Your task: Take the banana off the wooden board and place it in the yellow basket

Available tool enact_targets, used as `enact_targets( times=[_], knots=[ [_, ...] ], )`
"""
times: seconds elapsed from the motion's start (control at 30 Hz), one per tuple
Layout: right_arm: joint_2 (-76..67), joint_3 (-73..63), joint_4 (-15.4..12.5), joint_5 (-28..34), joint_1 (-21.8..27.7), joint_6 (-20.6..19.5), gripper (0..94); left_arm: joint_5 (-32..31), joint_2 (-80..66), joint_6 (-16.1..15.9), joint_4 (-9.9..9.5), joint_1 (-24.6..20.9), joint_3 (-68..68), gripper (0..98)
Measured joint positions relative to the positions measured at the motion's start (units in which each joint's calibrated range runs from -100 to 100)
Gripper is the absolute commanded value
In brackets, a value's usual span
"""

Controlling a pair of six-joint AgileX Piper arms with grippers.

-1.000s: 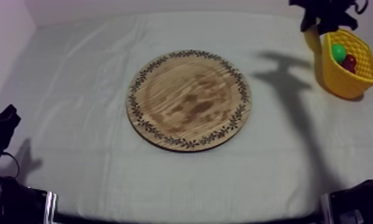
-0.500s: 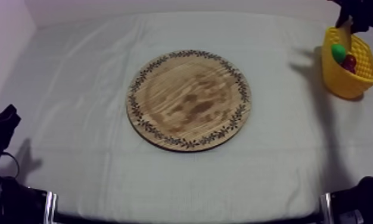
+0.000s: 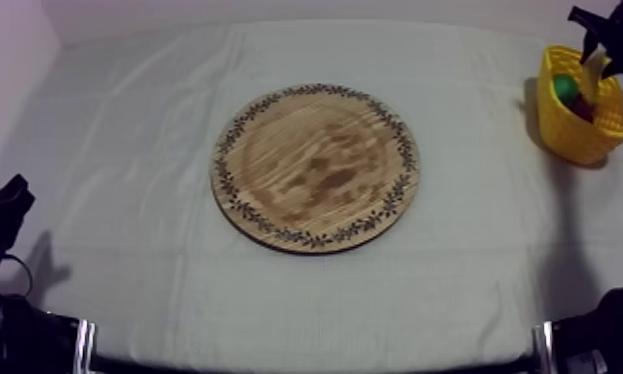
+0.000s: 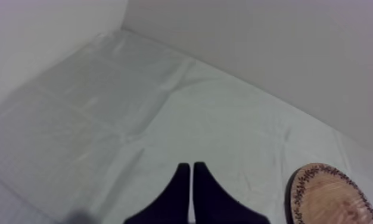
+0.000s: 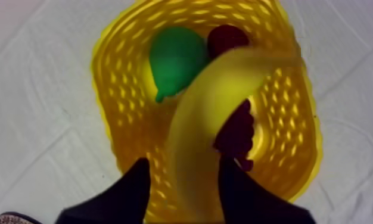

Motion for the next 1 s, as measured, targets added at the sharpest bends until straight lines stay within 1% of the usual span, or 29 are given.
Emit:
enact_targets(
  times=[0.07,0.17,0.33,0.47,0.57,0.67,0.87,1.0],
  knots=[
    [0.0,-0.5,0.0,0.7,0.1,0.3,48.9,0.0,0.0,0.0,0.0,0.0,0.0,0.1],
    [-1.4,-0.7,-0.8,0.9,0.2,1.0,48.6,0.0,0.0,0.0,0.0,0.0,0.0,0.1],
    [-5.9,1.0,-1.4,1.1,-1.0,2.2,44.7,0.0,0.0,0.0,0.0,0.0,0.0,0.1],
    [-11.3,3.2,-2.1,1.6,-2.3,2.4,40.1,0.0,0.0,0.0,0.0,0.0,0.0,0.1],
    [-16.0,6.1,-2.4,1.5,-3.5,2.7,34.7,0.0,0.0,0.0,0.0,0.0,0.0,0.1],
    [-21.5,9.6,-2.5,0.0,-5.0,3.0,27.5,0.0,0.0,0.0,0.0,0.0,0.0,0.1],
    [-35.1,18.8,-2.2,-1.7,-8.3,2.1,8.4,0.0,0.0,0.0,0.0,0.0,0.0,0.1],
    [-43.8,26.5,-2.3,-6.3,-8.3,1.7,2.3,0.0,0.0,0.0,0.0,0.0,0.0,0.1]
  ],
)
